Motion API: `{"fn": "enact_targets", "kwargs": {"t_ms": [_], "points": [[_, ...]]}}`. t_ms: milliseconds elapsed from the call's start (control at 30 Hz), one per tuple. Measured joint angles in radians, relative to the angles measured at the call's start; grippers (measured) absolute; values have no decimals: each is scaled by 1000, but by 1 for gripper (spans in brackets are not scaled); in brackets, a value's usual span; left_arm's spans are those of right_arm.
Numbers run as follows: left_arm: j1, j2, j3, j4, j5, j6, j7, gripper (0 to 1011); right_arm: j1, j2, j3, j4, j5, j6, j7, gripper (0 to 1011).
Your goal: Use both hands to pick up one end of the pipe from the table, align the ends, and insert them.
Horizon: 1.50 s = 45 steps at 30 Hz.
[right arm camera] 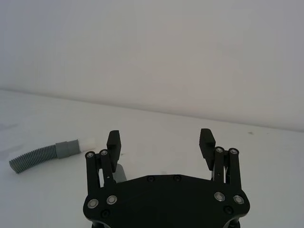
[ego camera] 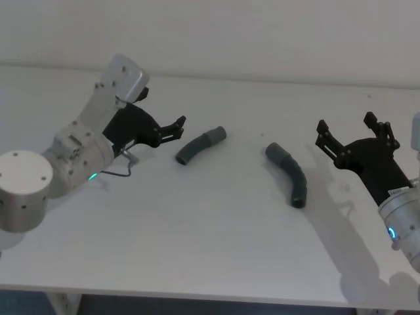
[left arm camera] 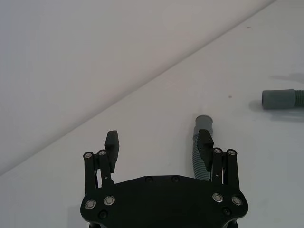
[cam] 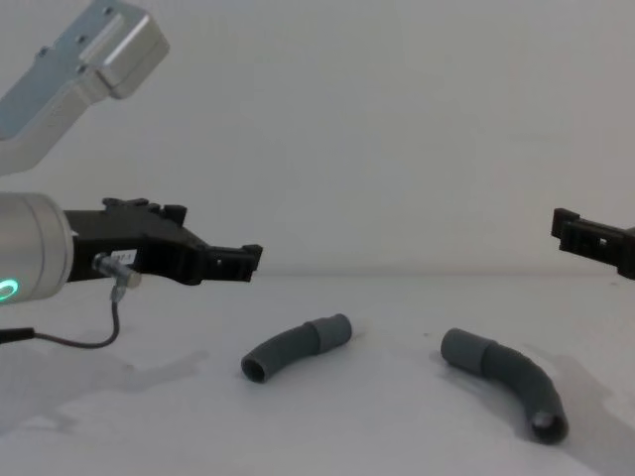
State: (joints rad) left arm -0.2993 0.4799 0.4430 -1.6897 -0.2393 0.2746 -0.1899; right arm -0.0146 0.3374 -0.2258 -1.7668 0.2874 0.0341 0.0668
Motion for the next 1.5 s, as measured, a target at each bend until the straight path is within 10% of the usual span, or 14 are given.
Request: {"fn": "enact_targets", "kwargs": {"t_ms": [1500], "points": [[-203,-145,67,272,-18,127,-163,1001,0,0,0,0,0,0,0,1004]]}}
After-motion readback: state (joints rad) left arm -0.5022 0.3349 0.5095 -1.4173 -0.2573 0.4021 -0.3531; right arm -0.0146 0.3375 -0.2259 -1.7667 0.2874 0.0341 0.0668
